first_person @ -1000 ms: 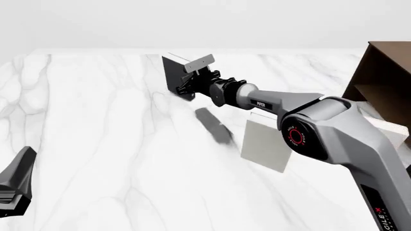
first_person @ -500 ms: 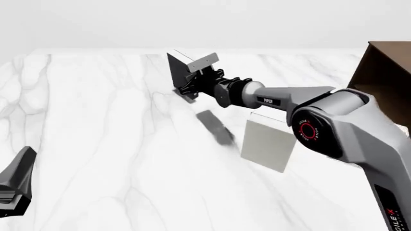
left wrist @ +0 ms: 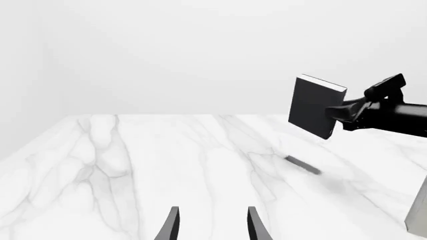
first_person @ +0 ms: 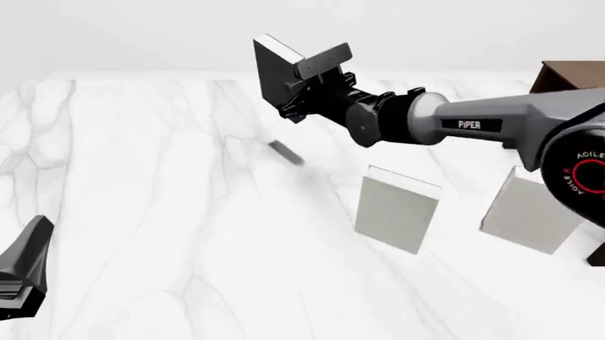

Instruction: Pick up the book on the left and place it on top of the shelf.

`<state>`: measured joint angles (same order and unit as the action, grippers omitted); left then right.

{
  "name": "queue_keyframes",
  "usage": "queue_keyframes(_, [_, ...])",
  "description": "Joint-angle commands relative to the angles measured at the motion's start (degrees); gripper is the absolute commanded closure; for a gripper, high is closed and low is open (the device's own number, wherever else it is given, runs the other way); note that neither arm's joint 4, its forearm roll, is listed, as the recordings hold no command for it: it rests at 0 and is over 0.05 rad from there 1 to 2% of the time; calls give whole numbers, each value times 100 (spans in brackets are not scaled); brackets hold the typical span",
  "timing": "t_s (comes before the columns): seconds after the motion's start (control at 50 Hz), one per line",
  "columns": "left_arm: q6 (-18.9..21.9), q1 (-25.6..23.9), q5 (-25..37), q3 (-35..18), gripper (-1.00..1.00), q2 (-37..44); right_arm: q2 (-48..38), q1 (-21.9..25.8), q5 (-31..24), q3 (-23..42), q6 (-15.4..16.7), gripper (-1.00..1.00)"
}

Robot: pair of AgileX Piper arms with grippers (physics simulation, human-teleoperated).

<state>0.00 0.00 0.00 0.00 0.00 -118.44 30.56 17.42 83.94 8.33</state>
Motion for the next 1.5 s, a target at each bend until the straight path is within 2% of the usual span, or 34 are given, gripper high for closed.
queue_keyframes(0.02, [0,0,0,0,-100,0,1085,38,242,-948,20,100])
queue_keyframes(0.48, [0,0,0,0,-100,0,2710,79,87,-2175,403,100])
queue_keyframes(0.84, [0,0,0,0,-100,0,3795,-119,-373,-2532,718,100])
queue_keyframes(1.2, [0,0,0,0,-100,0,4846,-627,-820,-2947,1290,100])
queue_keyframes(1.5, [0,0,0,0,-100,0,5530,-1393,-1075,-3133,1725,100])
